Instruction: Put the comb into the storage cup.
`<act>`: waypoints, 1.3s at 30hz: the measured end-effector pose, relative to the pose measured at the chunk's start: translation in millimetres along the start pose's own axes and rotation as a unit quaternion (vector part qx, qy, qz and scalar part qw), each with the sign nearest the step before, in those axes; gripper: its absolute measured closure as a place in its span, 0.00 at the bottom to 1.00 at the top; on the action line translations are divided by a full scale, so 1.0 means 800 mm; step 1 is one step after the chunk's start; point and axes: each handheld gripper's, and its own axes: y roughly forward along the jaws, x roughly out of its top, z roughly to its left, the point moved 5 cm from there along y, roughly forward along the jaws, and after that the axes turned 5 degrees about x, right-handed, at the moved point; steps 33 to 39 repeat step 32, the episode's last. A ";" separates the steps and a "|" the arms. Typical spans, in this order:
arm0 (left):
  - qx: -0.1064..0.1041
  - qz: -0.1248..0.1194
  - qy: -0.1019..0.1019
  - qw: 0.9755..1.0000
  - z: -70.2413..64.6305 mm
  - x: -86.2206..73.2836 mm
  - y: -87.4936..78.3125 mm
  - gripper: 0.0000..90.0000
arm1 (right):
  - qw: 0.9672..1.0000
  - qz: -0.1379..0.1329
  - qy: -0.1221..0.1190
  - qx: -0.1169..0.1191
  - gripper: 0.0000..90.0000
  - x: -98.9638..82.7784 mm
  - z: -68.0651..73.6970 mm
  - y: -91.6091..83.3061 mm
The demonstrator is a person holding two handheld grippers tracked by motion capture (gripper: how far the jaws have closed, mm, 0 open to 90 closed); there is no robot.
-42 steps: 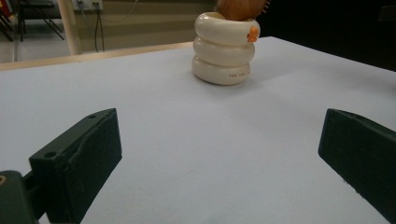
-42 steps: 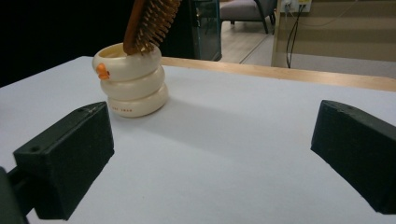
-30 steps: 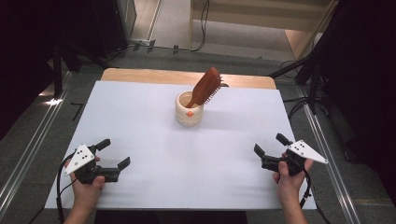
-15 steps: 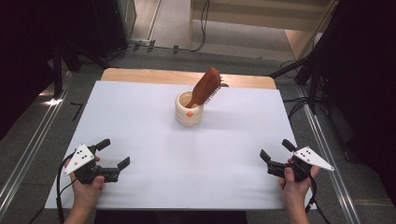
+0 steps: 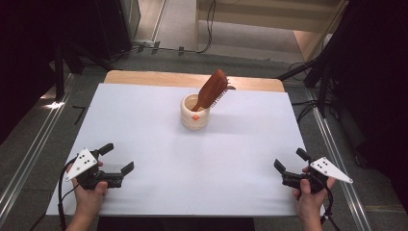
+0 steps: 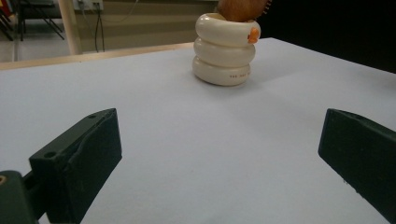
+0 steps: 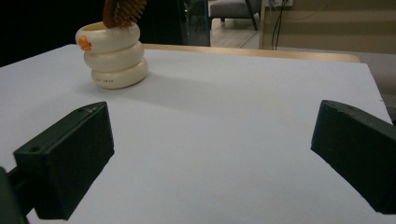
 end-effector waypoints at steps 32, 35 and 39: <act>-0.007 -0.003 -0.010 1.000 0.003 0.000 -0.001 0.00 | 1.000 0.005 -0.010 -0.017 0.00 -0.023 -0.017 -0.010; -0.007 -0.003 -0.010 1.000 0.003 0.000 -0.001 0.00 | 1.000 0.005 -0.010 -0.017 0.00 -0.023 -0.017 -0.010; -0.007 -0.003 -0.010 1.000 0.003 0.000 -0.001 0.00 | 1.000 0.005 -0.010 -0.017 0.00 -0.023 -0.017 -0.010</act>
